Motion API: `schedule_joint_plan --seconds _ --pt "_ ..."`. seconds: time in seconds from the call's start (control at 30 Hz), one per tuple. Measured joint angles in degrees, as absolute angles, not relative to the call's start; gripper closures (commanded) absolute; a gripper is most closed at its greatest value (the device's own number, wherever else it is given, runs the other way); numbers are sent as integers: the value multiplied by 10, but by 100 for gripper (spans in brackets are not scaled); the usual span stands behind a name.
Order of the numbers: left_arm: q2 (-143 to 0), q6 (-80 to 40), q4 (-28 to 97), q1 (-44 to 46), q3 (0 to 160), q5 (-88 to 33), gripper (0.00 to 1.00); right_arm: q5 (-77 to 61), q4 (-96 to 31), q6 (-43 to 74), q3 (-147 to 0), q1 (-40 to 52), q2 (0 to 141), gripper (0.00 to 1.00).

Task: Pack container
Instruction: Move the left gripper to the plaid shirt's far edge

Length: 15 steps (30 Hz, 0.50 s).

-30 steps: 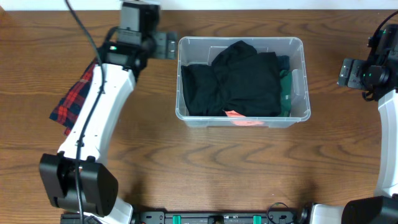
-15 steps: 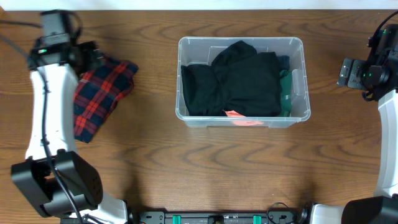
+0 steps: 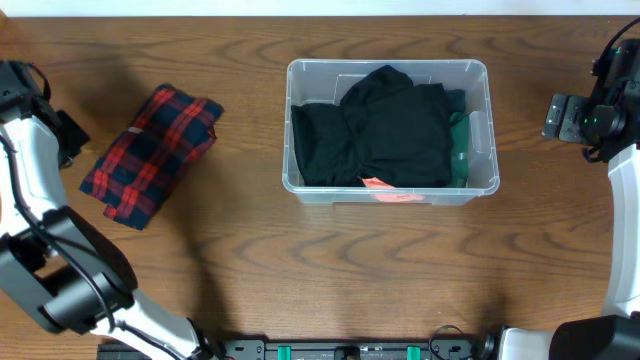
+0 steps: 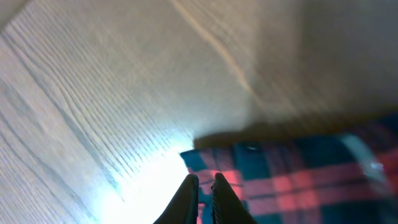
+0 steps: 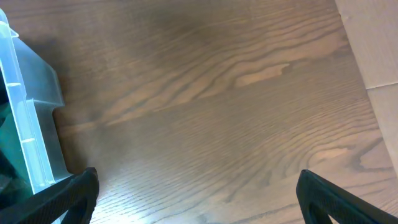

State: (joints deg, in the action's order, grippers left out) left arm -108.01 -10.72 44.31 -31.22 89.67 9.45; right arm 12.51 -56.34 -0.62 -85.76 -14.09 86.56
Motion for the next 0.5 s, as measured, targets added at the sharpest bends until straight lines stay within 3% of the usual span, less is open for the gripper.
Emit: schedule_joint_plan --seconds 0.5 --pt "-1216 -85 411 -322 894 94 90 125 -563 -6 -858 -141 866 1"
